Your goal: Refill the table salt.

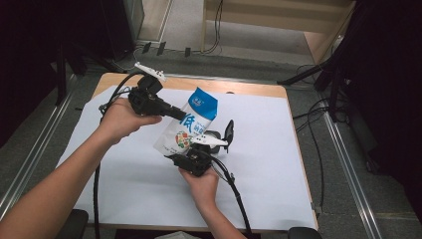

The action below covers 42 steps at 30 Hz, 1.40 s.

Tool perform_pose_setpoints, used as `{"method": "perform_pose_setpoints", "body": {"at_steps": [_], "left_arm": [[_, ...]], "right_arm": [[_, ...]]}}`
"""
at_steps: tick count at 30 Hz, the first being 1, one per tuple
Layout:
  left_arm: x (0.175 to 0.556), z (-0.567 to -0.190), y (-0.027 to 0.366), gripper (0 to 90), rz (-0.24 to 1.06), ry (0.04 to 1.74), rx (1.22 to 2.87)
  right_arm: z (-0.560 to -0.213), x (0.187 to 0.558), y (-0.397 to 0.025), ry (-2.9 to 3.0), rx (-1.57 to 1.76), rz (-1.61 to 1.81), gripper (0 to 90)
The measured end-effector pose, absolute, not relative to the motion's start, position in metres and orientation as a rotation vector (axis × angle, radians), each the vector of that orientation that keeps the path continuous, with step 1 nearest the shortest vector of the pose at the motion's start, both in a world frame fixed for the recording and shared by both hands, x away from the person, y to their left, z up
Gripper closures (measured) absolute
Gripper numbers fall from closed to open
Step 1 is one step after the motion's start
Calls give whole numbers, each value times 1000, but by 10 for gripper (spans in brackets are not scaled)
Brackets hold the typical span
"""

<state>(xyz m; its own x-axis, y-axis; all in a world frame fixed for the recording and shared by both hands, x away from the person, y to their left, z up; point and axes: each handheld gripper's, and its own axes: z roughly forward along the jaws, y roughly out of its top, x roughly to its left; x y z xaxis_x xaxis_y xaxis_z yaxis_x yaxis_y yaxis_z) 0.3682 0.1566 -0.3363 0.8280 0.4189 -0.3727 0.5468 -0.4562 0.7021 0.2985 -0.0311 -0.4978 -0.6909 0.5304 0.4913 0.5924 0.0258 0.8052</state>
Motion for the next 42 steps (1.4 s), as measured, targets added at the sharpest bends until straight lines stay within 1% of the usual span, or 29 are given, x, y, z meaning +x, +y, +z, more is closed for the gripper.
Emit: {"method": "perform_pose_setpoints", "body": {"at_steps": [15,32,42], "left_arm": [[354,-336,183,900,-164,703,2093],[344,-334,191,900,-149,667,2106],[344,-334,194,900,-152,672,2049]], "right_arm": [[-500,300,-35,-2247,-1248,-1769,651],[-498,302,-45,-2268,-1261,-1778,661],[-503,300,-39,-2282,-1204,-1734,657]]}}
